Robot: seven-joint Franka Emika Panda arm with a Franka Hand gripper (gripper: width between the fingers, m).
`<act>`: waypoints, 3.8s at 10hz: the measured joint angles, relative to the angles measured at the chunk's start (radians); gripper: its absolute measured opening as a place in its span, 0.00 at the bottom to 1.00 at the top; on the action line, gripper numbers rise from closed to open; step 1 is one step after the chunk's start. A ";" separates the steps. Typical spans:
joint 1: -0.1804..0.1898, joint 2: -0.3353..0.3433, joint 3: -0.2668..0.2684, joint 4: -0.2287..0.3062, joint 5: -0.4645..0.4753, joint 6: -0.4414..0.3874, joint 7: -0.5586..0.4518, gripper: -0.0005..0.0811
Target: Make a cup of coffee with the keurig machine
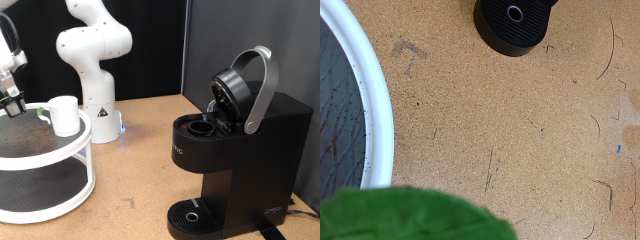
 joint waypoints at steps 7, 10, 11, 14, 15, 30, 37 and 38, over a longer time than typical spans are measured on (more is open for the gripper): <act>0.140 0.029 -0.020 0.133 0.261 -0.290 0.138 0.60; 0.179 0.050 0.024 0.139 0.292 -0.181 0.202 0.60; 0.179 0.050 0.021 0.138 0.292 -0.185 0.200 0.60; 0.220 0.080 -0.003 0.228 0.356 -0.396 0.345 0.60; 0.241 0.103 -0.007 0.266 0.382 -0.431 0.405 0.60; 0.378 0.339 0.146 0.429 0.466 -0.403 0.691 0.60; 0.394 0.335 0.240 0.448 0.468 -0.389 0.776 0.60; 0.393 0.341 0.239 0.434 0.468 -0.389 0.776 0.60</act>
